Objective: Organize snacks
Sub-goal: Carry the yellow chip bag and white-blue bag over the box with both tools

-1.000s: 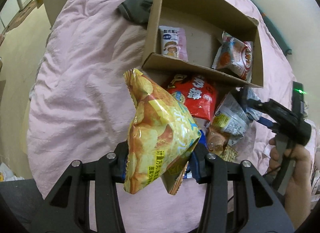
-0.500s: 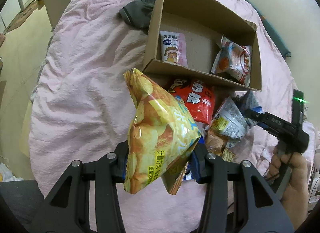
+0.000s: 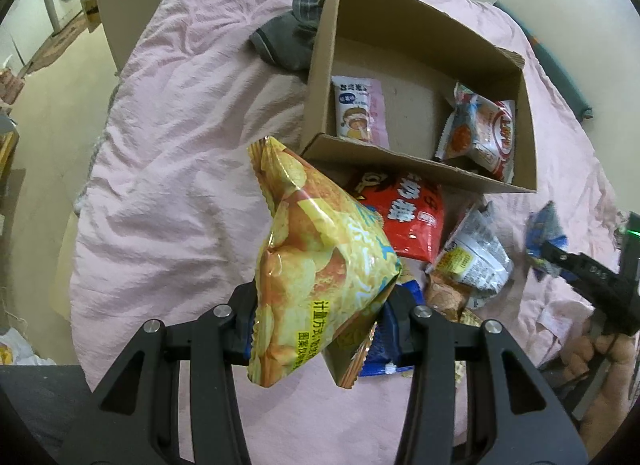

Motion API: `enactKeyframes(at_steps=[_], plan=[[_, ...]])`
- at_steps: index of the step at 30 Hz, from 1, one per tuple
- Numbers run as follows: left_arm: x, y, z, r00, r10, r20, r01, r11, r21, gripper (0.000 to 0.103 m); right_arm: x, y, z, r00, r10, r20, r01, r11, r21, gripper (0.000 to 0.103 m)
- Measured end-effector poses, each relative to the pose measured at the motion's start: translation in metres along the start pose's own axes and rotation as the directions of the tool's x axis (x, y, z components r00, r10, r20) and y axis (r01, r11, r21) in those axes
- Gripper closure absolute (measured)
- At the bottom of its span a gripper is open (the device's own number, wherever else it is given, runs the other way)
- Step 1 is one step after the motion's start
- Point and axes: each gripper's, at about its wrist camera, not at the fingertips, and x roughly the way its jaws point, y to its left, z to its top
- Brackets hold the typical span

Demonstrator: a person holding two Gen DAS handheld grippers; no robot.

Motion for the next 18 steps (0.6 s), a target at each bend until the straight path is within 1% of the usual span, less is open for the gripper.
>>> enactKeyframes(at_steps=[5, 8, 11, 15, 18], plan=[[0.001, 0.005, 0.002, 1.0, 0.023, 0.018, -0.023, 1.0, -0.015, 0.061, -0.017, -0.016, 0.005, 0.998, -0.014, 0.068, 0.009, 0.998, 0.068, 0.054], [0.0, 0.006, 0.003, 0.999, 0.031, 0.034, -0.031, 0.999, -0.018, 0.061, -0.033, -0.018, 0.008, 0.988, 0.011, 0.154, -0.025, 0.996, 0.091, 0.054], [-0.004, 0.006, 0.004, 0.997, 0.039, 0.06, -0.037, 0.999, -0.019, 0.061, -0.056, -0.008, 0.01, 0.964, 0.047, 0.26, -0.063, 0.996, 0.056, 0.054], [-0.012, 0.004, 0.006, 0.993, 0.052, 0.106, -0.051, 0.999, -0.01, 0.061, -0.071, 0.004, 0.011, 0.938, 0.112, 0.328, -0.118, 0.993, -0.001, 0.054], [-0.02, 0.002, 0.01, 0.99, 0.051, 0.132, -0.05, 0.999, -0.013, 0.061, -0.078, 0.018, 0.011, 0.921, 0.17, 0.351, -0.162, 0.985, -0.053, 0.054]])
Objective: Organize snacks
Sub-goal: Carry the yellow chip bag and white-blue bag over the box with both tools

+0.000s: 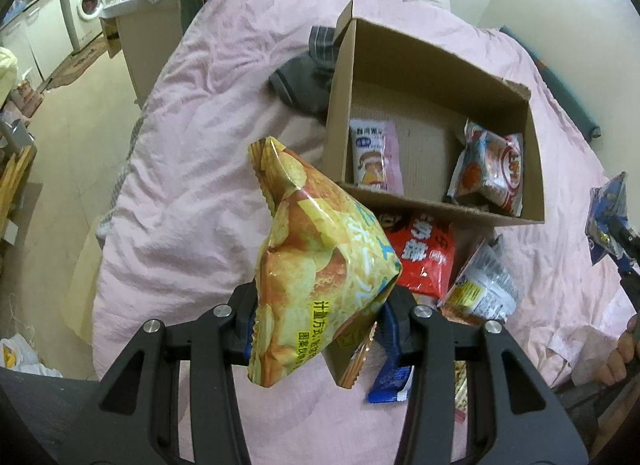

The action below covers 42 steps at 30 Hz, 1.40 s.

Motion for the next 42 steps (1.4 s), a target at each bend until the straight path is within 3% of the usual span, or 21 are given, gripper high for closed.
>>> enactKeyframes(at_steps=[5, 13, 21, 33, 42], plan=[[-0.014, -0.007, 0.017, 0.999, -0.014, 0.048, 0.014, 1.0, 0.009, 0.061, -0.001, 0.023, 0.001, 0.998, 0.062, 0.018, -0.061, 0.996, -0.058, 0.054], [-0.026, -0.026, 0.05, 0.991, 0.012, 0.133, -0.023, 0.996, 0.087, 0.061, 0.014, 0.048, 0.012, 0.991, 0.133, 0.012, -0.131, 0.987, -0.091, 0.054], [-0.019, -0.05, 0.075, 0.987, 0.0, 0.161, -0.024, 0.989, 0.146, 0.061, 0.037, 0.069, 0.023, 0.985, 0.171, -0.003, -0.17, 0.979, -0.113, 0.054], [0.008, -0.086, 0.106, 0.981, -0.011, 0.191, -0.035, 0.97, 0.239, 0.061, 0.088, 0.091, 0.028, 0.988, 0.139, -0.066, -0.148, 0.973, -0.176, 0.054], [0.041, -0.089, 0.107, 0.982, -0.007, 0.187, -0.041, 0.967, 0.253, 0.061, 0.119, 0.097, 0.027, 0.989, 0.1, -0.112, -0.12, 0.975, -0.188, 0.054]])
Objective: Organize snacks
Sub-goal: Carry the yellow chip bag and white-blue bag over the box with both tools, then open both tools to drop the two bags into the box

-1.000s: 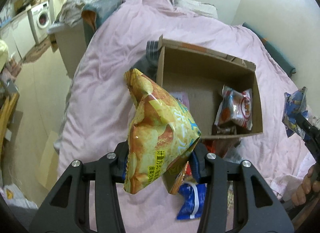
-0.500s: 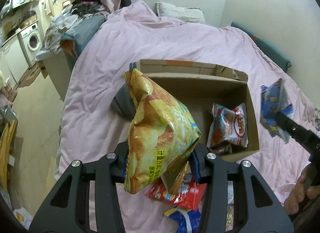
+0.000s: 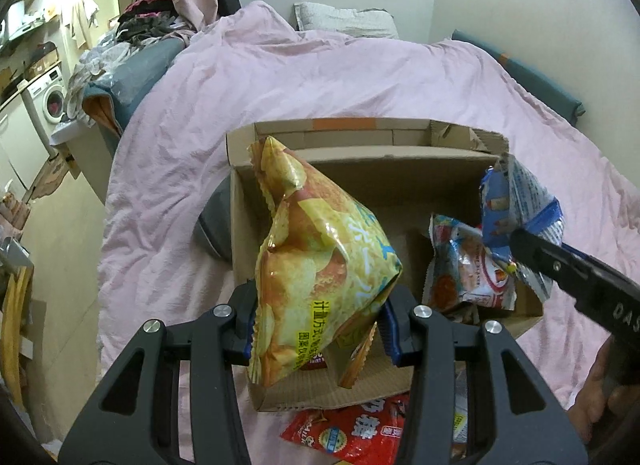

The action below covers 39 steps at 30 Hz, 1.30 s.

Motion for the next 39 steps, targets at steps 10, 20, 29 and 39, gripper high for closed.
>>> enactKeyframes(at_steps=[10, 20, 29, 39], plan=[[0.021, 0.011, -0.008, 1.0, -0.001, -0.028, 0.001, 1.0, -0.009, 0.061, 0.025, -0.003, -0.005, 0.996, -0.01, -0.094, 0.012, 1.0, 0.029, 0.053], [0.028, 0.006, -0.012, 0.999, -0.001, -0.044, 0.001, 1.0, 0.006, 0.06, 0.038, -0.008, -0.01, 0.988, -0.006, -0.155, 0.017, 0.998, 0.065, 0.049], [0.026, 0.011, -0.012, 0.999, 0.005, -0.048, -0.005, 1.0, -0.011, 0.06, 0.036, -0.012, -0.011, 0.988, 0.009, -0.154, 0.004, 0.996, 0.084, 0.047], [0.022, 0.012, -0.01, 0.999, 0.012, -0.041, -0.012, 1.0, -0.012, 0.058, 0.035, -0.015, -0.011, 0.988, 0.02, -0.153, -0.005, 0.995, 0.098, 0.045]])
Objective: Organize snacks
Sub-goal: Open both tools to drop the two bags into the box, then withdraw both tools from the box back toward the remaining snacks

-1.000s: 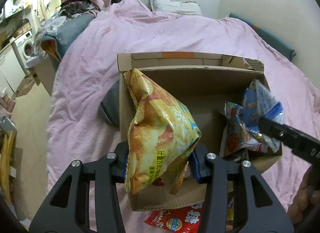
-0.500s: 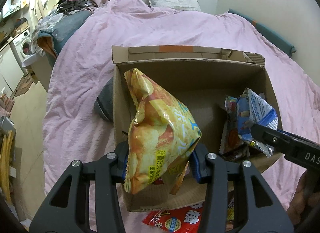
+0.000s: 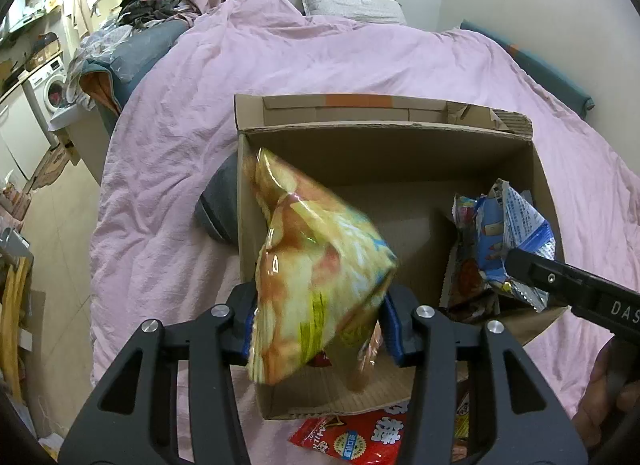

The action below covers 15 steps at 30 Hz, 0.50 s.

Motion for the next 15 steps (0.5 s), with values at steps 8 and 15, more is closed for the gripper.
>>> enactKeyframes(at_steps=[8, 15], plan=[[-0.011, 0.009, 0.003, 0.998, 0.016, 0.055, -0.013, 0.999, -0.051, 0.015, -0.005, 0.0, 0.002, 1.0, 0.016, 0.015, -0.016, 1.0, -0.004, 0.036], [-0.012, 0.011, 0.006, 0.998, 0.012, 0.059, -0.009, 0.998, -0.065, 0.014, -0.012, 0.002, 0.004, 0.997, 0.063, 0.047, -0.063, 0.998, 0.005, 0.01]])
